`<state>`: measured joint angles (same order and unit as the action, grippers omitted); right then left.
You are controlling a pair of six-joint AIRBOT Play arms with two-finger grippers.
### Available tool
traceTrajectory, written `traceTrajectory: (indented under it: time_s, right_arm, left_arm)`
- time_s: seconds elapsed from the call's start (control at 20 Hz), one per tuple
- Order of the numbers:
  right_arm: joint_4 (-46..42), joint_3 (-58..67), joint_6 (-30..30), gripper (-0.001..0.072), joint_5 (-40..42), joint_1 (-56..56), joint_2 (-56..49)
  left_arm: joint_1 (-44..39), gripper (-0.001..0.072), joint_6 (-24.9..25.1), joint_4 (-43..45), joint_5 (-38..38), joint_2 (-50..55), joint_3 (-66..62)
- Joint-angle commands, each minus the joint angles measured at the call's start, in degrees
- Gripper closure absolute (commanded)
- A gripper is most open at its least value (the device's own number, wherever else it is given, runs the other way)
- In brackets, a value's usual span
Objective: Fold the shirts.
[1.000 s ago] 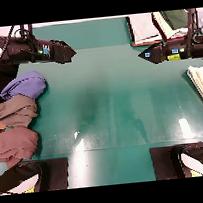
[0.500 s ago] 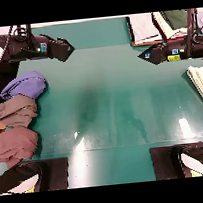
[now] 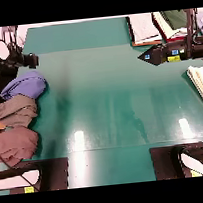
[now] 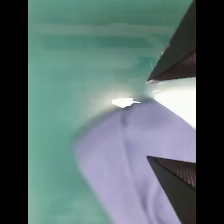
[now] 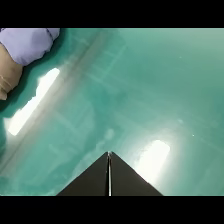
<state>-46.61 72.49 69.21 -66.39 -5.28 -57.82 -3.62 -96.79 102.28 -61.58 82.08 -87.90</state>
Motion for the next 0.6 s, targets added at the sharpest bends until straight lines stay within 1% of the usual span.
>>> traceTrajectory:
  time_s: [0.0,0.15,0.35,0.4,0.45,0.55]
  right_arm:
    - [0.0,0.0,0.0,0.0693,0.0,0.0,0.0]
    - [0.0,0.0,0.0,0.0693,1.0,0.0,0.0]
    - [0.0,0.0,0.0,0.0693,3.7,0.0,0.0]
    - [0.0,0.0,0.0,0.0693,4.3,0.0,0.0]
    - [0.1,0.0,0.0,0.0693,4.8,0.0,0.0]
    - [0.1,0.6,0.0,0.0693,4.9,0.0,0.0]
  left_arm:
    - [7.3,0.0159,-0.7,-2.5,-2.4,8.3,0.0]
    - [9.4,0.0159,-0.7,-2.5,-2.6,12.7,0.0]
    - [9.5,0.0166,-0.7,-2.4,-2.1,13.2,-0.2]
    - [9.5,0.0402,-0.6,-2.3,-2.0,12.9,-0.5]
    - [9.5,0.0687,-0.6,-2.2,-2.0,12.4,-0.9]
    - [9.3,0.0684,-0.2,-2.2,-1.7,9.9,-2.5]
